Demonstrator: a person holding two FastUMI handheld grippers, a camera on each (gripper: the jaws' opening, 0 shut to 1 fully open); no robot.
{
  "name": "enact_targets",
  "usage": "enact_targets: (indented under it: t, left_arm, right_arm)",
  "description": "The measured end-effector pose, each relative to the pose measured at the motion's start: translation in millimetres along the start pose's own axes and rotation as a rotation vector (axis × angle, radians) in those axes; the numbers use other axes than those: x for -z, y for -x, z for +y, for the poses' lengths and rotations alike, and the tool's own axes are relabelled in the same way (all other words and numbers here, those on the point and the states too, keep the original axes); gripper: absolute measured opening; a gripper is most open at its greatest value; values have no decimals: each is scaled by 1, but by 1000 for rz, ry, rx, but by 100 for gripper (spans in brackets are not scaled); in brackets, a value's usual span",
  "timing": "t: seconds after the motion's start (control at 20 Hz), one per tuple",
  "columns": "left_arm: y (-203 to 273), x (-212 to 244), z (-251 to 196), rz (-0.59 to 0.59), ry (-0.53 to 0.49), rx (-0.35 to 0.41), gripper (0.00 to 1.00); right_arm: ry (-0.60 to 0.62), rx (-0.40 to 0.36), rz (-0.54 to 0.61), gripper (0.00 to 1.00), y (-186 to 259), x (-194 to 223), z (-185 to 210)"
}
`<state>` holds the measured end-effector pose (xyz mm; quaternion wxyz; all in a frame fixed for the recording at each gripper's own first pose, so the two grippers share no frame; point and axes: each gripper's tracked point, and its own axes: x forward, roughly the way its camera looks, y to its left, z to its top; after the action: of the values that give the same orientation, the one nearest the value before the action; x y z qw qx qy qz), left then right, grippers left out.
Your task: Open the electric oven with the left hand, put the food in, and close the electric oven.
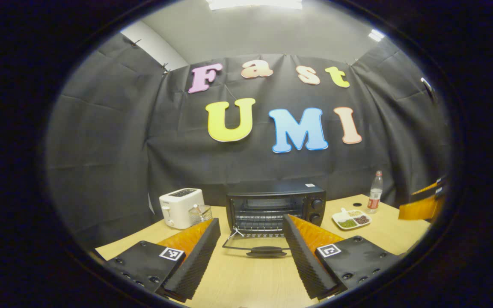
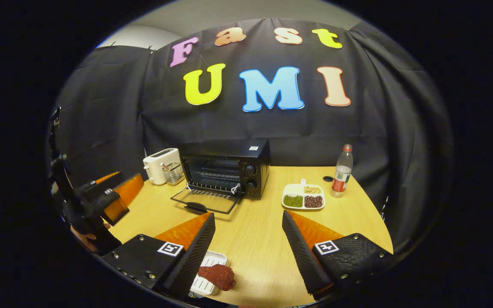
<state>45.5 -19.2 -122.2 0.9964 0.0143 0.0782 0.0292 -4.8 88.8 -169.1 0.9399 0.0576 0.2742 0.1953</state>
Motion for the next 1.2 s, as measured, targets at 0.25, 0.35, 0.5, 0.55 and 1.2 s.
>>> enact_targets:
  t: [0.25,0.35,0.5,0.55,1.2]
  left_arm:
    - [31,-39,12,-62,2,-55,100]
    - [41,-48,19,-77,-1,-78,100]
    - [57,-59,28,-91,9,-116,100]
    - [64,-60,31,-95,7,-128,97]
    - [102,-55,63,-86,-37,-237,97]
  right_arm:
    - [-11,-76,131,97,-6,56,12]
    - [-17,-113,187,97,-6,76,19]
    - [-79,-166,268,85,-7,104,28]
    - [-110,-178,291,81,-8,110,30]
    - [-400,-349,442,12,0,132,63]
